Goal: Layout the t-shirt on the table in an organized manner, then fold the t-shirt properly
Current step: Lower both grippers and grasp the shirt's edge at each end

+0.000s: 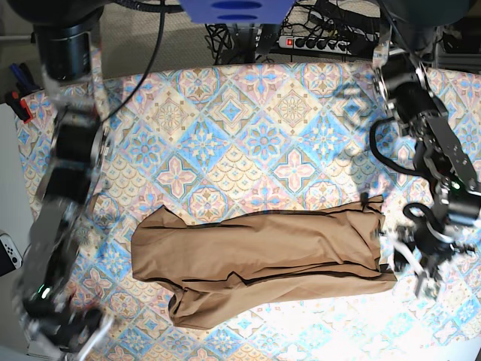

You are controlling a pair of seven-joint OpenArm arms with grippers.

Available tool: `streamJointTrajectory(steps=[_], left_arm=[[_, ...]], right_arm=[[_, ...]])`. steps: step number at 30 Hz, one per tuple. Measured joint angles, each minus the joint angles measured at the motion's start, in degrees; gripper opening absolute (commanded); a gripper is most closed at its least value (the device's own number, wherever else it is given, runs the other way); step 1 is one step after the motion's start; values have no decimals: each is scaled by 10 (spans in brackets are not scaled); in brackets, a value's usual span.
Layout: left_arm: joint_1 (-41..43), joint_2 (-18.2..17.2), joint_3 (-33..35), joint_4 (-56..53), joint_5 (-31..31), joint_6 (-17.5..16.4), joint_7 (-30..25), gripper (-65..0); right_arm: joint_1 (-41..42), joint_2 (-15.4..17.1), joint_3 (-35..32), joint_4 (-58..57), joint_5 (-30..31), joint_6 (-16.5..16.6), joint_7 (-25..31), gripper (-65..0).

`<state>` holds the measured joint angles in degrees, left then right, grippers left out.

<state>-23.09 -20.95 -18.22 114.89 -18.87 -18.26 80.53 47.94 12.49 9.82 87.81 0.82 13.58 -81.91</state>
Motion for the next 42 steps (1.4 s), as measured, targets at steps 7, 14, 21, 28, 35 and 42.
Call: streamJointTrajectory(steps=[7,14,21,28,35,42], left_arm=[[42,0,-1,0,-1,0,0,-425],[60,0,-1,0,0,0,0,-425],[75,-21,-1,0,-2,0,0,-425],[85,-22,-13,0,-3,-56,0,-425],[96,-22,-33,0,3,-71,0,-425],[108,-45,-33,-1,7,-71,0,-425]], right_arm=[[-103,-37,21,56,-3,-1,10,-267],[-150,-83,213,44,123,-2,10,-268],[-207,-84,348,-86,222,-6,4,-268],[-245,-84,348,-139,232,-4,59,-268],[-252,-100,323,-241,232,-5,125,-268],[-241,-98,279,-330,254,0,210,-268]])
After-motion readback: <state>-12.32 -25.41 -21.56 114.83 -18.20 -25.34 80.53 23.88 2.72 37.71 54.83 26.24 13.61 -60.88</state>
